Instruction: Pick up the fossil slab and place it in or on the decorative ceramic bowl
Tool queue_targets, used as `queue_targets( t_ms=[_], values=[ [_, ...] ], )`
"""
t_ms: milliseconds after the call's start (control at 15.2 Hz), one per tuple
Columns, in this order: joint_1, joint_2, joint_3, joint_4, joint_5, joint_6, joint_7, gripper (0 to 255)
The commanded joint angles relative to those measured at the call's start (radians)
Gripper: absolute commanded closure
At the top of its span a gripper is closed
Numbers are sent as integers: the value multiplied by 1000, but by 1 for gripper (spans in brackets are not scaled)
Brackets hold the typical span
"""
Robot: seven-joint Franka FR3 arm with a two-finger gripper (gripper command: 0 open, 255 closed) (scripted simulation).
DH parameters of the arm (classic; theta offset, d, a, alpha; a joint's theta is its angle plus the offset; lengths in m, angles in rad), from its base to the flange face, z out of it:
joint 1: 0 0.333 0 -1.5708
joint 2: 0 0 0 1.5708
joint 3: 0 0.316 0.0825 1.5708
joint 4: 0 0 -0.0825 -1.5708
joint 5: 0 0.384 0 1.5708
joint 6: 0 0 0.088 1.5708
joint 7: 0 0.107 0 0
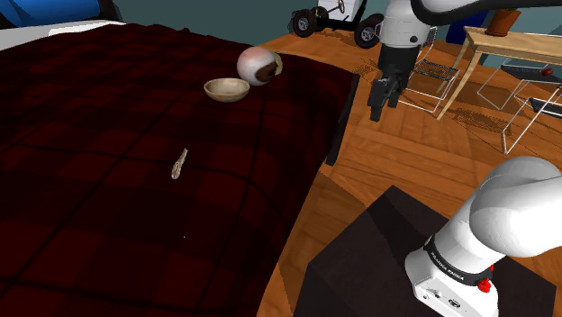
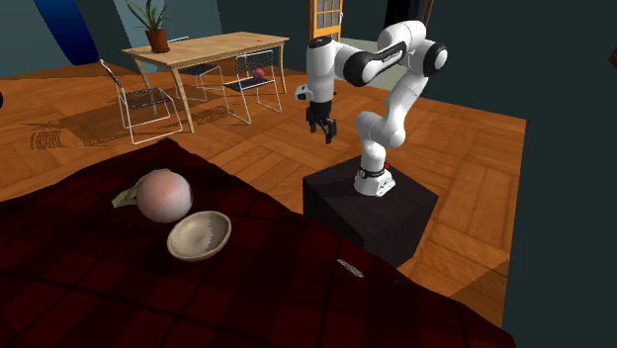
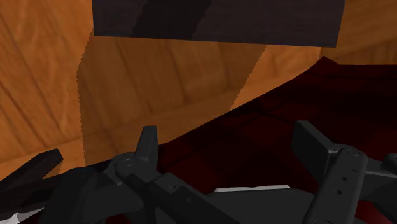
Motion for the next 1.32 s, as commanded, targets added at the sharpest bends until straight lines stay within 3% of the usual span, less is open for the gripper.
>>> queue_targets(
  t_ms=[0,528,1254],
  values=[
    [0,0,0,0,0,0,0,0],
    [74,323,84,281,-121,21,-152,0],
    [177,697,235,656,-339,-28,-323,0]
  ],
)
